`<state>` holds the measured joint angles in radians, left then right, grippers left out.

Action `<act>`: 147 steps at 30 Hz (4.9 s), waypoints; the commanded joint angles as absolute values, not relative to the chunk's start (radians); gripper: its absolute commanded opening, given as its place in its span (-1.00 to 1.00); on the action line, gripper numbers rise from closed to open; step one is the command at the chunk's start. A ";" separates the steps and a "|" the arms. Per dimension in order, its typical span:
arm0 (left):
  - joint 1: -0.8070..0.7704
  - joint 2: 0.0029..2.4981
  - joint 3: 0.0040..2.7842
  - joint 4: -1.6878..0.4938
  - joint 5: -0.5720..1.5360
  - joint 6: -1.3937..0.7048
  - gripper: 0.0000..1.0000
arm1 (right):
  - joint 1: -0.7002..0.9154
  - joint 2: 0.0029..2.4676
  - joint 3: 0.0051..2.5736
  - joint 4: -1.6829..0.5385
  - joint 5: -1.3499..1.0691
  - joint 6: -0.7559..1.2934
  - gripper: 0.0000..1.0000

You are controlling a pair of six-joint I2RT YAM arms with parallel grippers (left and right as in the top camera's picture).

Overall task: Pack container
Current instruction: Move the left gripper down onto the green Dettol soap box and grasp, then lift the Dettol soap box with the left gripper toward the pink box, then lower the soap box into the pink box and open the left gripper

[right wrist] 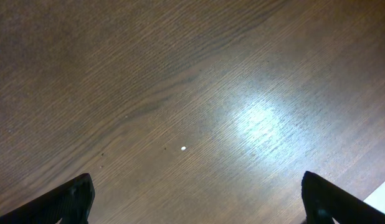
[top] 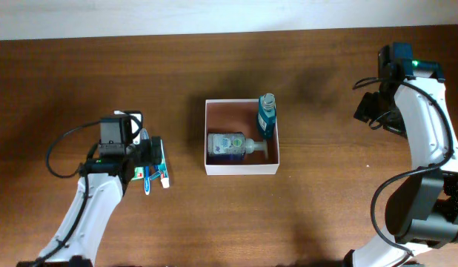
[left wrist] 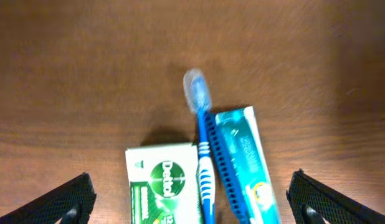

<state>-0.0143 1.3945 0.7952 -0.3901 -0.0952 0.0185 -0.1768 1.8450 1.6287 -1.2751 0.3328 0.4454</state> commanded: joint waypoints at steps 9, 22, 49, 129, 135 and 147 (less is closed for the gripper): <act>0.120 1.415 0.803 -0.451 -0.044 -0.164 0.47 | -0.180 1.839 1.625 -1.275 0.345 0.453 0.97; 0.197 1.576 0.803 -0.424 0.134 -0.047 0.35 | -0.180 1.839 1.625 -1.275 0.345 0.453 0.97; 0.196 1.663 0.853 -0.451 0.089 0.020 -0.48 | -0.180 1.839 1.625 -1.275 0.345 0.453 0.97; -0.473 1.719 1.023 0.053 0.239 0.761 0.62 | -0.180 1.839 1.625 -1.275 0.345 0.453 0.97; -0.473 1.648 1.052 0.023 0.181 0.704 0.61 | -0.180 1.839 1.625 -1.275 0.345 0.453 0.97; -0.279 1.457 1.080 -0.265 0.032 0.171 0.99 | -0.180 1.839 1.625 -1.275 0.345 0.453 0.97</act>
<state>-0.3668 1.4612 1.0725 -0.2058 0.0608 0.4210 -0.1768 1.8450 1.6287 -1.2751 0.3328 0.4458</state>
